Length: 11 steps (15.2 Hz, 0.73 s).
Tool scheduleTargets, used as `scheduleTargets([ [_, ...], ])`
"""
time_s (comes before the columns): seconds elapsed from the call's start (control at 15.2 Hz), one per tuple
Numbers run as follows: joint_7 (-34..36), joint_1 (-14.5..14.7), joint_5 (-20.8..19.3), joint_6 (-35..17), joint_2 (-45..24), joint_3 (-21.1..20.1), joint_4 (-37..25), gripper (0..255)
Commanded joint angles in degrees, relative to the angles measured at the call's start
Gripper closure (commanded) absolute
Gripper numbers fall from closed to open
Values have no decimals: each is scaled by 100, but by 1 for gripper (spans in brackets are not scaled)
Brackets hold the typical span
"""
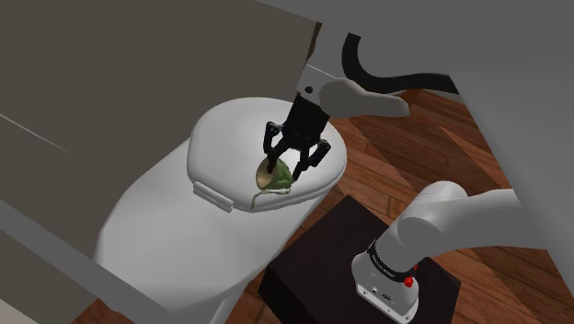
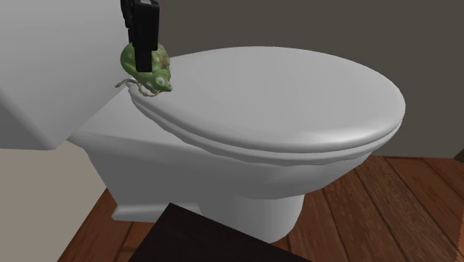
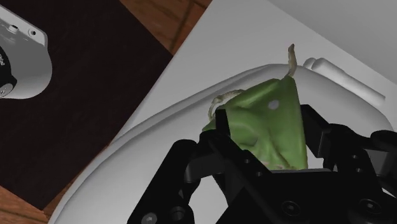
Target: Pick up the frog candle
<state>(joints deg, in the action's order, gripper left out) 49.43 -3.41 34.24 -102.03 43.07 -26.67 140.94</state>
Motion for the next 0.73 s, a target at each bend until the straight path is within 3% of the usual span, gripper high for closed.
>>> scheduleTargets([
  [0.0,-3,-3,-1,-10,-17,-10,20,255],
  [0.66,190,-61,-199,617,-44,196,-652,255],
])
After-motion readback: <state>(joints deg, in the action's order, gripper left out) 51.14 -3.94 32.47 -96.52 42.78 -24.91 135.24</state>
